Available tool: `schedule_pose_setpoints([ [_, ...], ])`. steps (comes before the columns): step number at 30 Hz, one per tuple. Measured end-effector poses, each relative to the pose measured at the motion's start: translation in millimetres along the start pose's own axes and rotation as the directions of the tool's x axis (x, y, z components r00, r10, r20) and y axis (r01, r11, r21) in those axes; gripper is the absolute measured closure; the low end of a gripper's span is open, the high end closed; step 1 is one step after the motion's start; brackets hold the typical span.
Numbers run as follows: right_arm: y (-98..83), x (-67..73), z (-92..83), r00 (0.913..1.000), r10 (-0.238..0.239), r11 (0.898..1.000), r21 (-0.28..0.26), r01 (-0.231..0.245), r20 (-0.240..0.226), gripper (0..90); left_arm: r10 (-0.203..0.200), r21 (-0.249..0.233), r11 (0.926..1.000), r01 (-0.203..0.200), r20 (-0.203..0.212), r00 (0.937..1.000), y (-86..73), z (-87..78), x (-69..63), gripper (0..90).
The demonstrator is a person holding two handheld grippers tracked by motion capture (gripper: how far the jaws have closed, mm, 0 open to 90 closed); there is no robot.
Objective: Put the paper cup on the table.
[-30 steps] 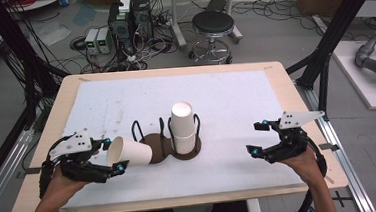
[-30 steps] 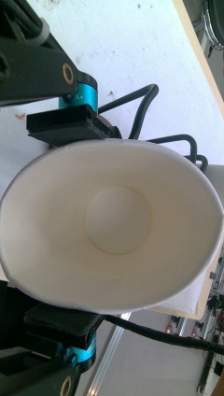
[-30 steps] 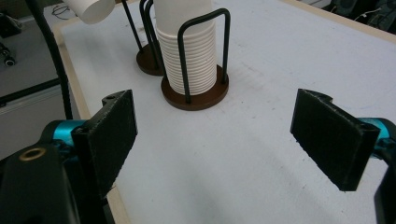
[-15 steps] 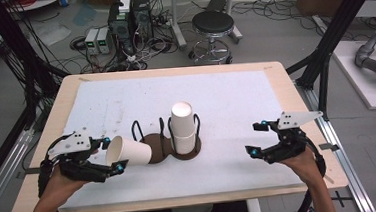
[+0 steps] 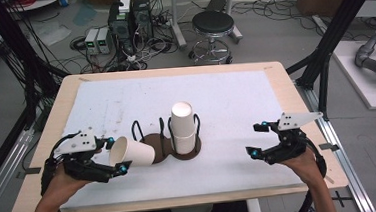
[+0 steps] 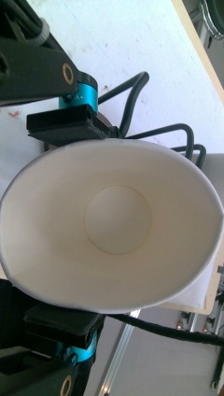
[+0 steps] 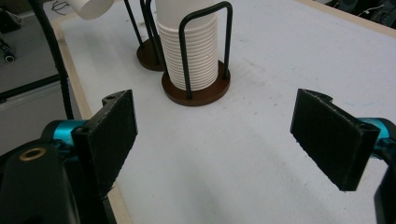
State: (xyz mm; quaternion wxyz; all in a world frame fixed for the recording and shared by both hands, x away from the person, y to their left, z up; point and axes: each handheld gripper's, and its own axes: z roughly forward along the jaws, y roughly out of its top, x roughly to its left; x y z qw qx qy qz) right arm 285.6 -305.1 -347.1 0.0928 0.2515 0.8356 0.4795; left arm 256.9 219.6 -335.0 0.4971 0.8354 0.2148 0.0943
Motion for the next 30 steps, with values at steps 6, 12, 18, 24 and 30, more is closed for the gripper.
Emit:
schedule_pose_setpoints([
  [6, 0.2, -0.4, -0.2, 1.0, -0.004, 1.0, 0.004, 0.004, -0.001, 15.1, 0.022, 0.025, 0.9994, -0.023, 0.013, 0.9997, 4.9, 3.7, -1.4, 28.8],
  [12, -1.0, -1.0, -0.8, 1.0, -0.001, 1.0, 0.012, 0.002, -0.002, 15.2, 0.048, 0.056, 0.9972, -0.049, 0.033, 0.9983, 10.4, 11.6, -4.3, 28.8],
  [18, -2.5, -2.3, -1.6, 1.0, 0.002, 1.0, 0.015, -0.002, -0.001, 15.3, 0.082, 0.107, 0.9905, -0.087, 0.052, 0.9953, 18.7, 24.5, -7.6, 28.8],
  [24, -4.3, -4.1, -2.4, 1.0, 0.001, 1.0, 0.018, -0.002, 0.004, 15.3, 0.117, 0.174, 0.9764, -0.128, 0.074, 0.9904, 27.5, 39.0, -11.2, 28.8],
  [30, -6.5, -4.9, -1.3, 1.0, -0.001, 1.0, 0.023, 0.001, 0.0, 15.3, 0.137, 0.237, 0.959, -0.156, 0.092, 0.9862, 33.9, 57.6, -17.1, 28.8],
])
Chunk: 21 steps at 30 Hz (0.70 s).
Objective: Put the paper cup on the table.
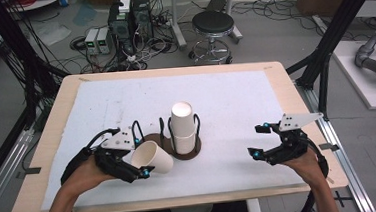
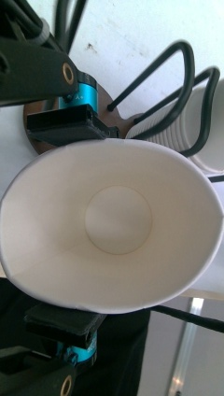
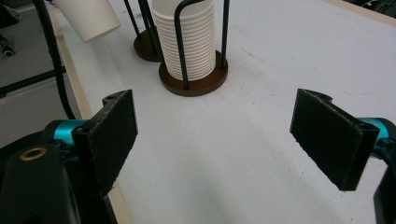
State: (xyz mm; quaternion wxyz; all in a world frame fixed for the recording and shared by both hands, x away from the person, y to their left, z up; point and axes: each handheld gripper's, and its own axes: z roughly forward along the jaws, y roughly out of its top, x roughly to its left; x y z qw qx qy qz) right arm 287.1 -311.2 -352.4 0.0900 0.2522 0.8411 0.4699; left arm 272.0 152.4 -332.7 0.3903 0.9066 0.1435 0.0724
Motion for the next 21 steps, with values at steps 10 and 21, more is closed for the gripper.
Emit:
schedule_pose_setpoints([
  [10, -2.7, 0.8, 5.0, 1.0, 0.001, 1.0, 0.011, 0.0, -0.006, 15.2, 0.043, 0.112, 0.9927, -0.044, 0.011, 0.999, 18.5, 27.6, -4.1, 28.8],
  [21, -4.9, 0.2, 7.0, 0.9999, -0.001, 1.0, 0.017, 0.001, -0.013, 15.3, 0.078, 0.185, 0.9792, -0.083, 0.035, 0.9964, 29.8, 49.5, -11.2, 28.8],
])
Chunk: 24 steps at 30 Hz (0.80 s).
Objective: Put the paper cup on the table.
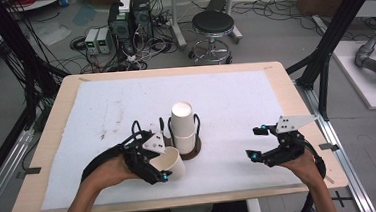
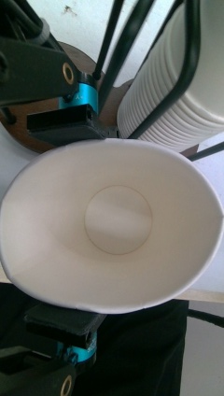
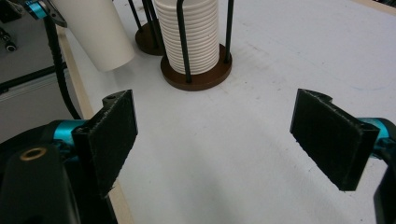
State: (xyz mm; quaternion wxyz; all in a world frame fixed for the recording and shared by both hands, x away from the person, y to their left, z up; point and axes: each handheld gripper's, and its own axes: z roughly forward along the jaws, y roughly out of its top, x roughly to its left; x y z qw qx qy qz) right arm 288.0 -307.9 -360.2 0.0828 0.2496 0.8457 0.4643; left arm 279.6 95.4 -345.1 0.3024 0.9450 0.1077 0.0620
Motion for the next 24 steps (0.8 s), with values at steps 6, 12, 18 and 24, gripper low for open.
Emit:
schedule_pose_setpoints([
  [6, -1.7, -0.5, 0.1, 1.0, 0.001, 1.0, 0.0, -0.001, -0.002, 15.2, 0.012, 0.026, 0.9996, -0.013, 0.012, 0.9999, 5.0, 7.0, -2.7, 28.8],
  [12, -3.7, -0.6, 1.7, 1.0, 0.007, 1.0, 0.003, -0.007, -0.003, 15.3, 0.017, 0.044, 0.9989, -0.019, 0.028, 0.9995, 10.4, 14.4, -4.5, 28.8],
  [18, -4.8, -0.6, 3.0, 1.0, 0.006, 1.0, 0.003, -0.006, -0.001, 15.3, 0.036, 0.082, 0.9959, -0.039, 0.036, 0.9987, 18.0, 22.8, -6.8, 28.8],
  [24, -5.4, -1.1, 2.1, 1.0, 0.008, 1.0, 0.004, -0.008, -0.002, 15.3, 0.043, 0.096, 0.9943, -0.047, 0.042, 0.9982, 23.7, 28.8, -8.8, 28.8],
])
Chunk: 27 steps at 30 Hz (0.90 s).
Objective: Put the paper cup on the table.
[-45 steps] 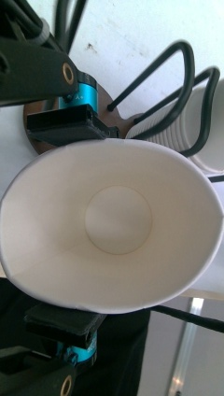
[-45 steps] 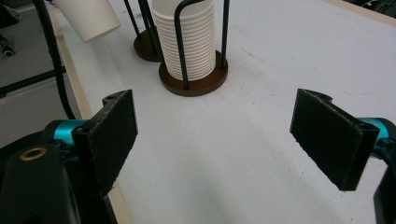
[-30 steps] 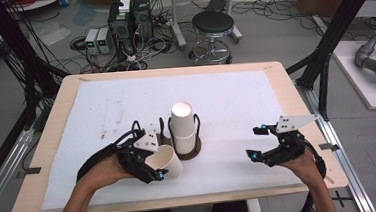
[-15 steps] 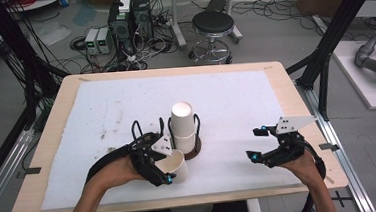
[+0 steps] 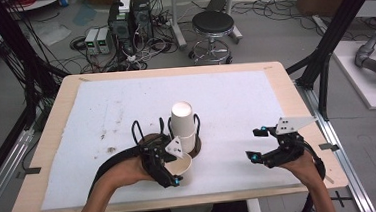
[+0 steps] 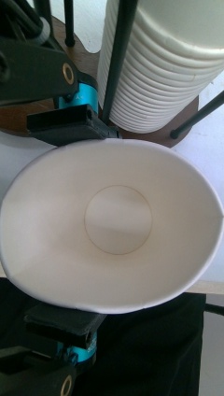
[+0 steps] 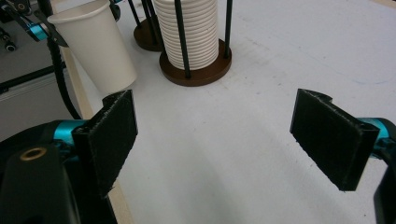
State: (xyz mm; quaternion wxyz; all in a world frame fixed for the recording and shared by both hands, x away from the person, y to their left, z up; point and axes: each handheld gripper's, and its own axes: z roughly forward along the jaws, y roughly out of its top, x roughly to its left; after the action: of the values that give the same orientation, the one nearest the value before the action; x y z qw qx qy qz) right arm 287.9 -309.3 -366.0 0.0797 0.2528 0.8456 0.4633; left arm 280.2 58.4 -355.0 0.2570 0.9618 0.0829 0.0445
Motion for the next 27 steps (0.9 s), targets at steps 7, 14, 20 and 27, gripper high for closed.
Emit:
schedule_pose_setpoints([
  [7, -1.2, -1.0, -2.2, 1.0, 0.002, 1.0, -0.002, -0.002, 0.003, 15.3, 0.011, 0.018, 0.9998, -0.011, 0.004, 0.9999, 4.2, 5.5, -2.3, 28.7],
  [14, -2.0, -0.7, -1.0, 1.0, 0.002, 1.0, -0.001, -0.002, 0.002, 15.3, 0.01, 0.055, 0.9984, -0.01, 0.004, 0.9999, 7.4, 12.1, -1.8, 28.8],
  [20, -2.0, -0.8, -0.2, 1.0, -0.001, 1.0, -0.002, 0.001, 0.004, 15.3, 0.017, 0.072, 0.9973, -0.016, -0.011, 0.9998, 9.0, 15.1, -3.1, 28.8],
  [27, -3.0, -1.0, -0.7, 1.0, 0.006, 1.0, 0.001, -0.006, 0.005, 15.2, 0.024, 0.096, 0.9951, -0.023, -0.014, 0.9996, 11.4, 16.3, -3.5, 28.7],
])
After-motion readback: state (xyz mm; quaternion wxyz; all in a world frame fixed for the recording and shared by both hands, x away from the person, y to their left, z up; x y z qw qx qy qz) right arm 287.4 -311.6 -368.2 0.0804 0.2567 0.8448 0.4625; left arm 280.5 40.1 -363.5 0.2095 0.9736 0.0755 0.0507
